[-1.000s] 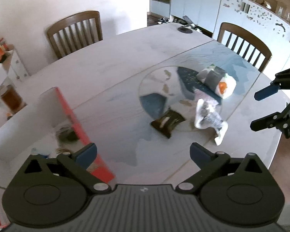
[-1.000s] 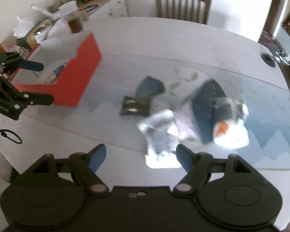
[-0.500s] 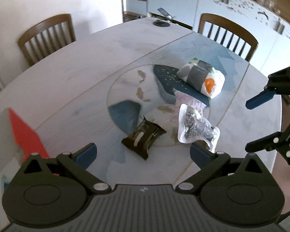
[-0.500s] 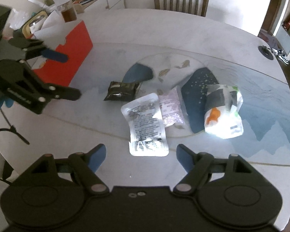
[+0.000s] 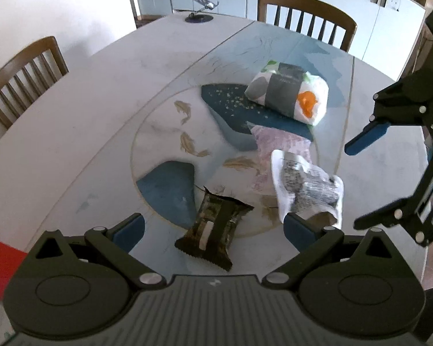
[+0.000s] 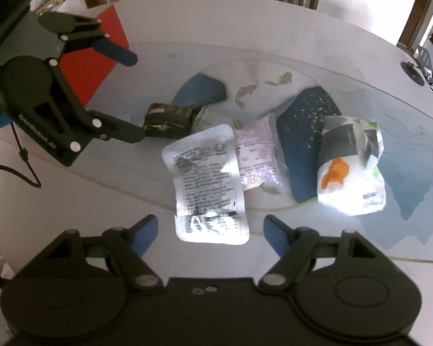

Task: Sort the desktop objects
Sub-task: 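Close the left tool on the dark snack packet while the right tool grasps the white printed pouch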

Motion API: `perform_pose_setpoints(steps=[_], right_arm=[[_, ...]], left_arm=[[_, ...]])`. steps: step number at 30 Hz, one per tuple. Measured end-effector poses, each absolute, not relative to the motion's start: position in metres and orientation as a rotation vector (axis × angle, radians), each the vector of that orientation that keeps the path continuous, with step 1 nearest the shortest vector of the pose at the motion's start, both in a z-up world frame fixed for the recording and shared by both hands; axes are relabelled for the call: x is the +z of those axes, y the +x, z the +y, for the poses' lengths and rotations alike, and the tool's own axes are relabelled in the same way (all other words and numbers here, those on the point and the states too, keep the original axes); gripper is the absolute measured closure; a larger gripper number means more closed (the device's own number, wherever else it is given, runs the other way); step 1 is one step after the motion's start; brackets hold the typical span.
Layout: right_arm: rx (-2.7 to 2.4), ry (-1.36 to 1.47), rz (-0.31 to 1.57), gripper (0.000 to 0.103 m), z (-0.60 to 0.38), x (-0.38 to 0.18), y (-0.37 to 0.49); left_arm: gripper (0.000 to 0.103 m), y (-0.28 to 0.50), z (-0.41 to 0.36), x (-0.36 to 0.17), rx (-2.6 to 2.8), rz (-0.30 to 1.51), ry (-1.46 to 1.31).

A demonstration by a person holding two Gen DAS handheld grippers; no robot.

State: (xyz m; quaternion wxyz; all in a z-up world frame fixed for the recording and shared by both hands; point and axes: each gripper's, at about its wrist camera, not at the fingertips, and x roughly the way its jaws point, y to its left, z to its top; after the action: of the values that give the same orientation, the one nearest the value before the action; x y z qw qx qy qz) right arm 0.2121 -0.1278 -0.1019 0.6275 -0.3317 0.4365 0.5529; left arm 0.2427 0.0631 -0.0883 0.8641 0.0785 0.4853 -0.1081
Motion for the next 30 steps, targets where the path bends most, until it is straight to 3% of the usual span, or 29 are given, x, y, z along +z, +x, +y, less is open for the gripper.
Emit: perform_pose_setpoints(steps=[17, 30], right_arm=[[1.293, -0.831, 1.023, 0.023, -0.097, -0.138, 0.214], [1.325, -0.903, 1.007, 0.025, -0.097, -0.144, 0.204]], left_arm=[[0.001, 0.271, 0.071, -0.120, -0.298, 1.099, 0.132], [0.036, 0.271, 0.069, -0.132, -0.296, 1.128, 0.140]])
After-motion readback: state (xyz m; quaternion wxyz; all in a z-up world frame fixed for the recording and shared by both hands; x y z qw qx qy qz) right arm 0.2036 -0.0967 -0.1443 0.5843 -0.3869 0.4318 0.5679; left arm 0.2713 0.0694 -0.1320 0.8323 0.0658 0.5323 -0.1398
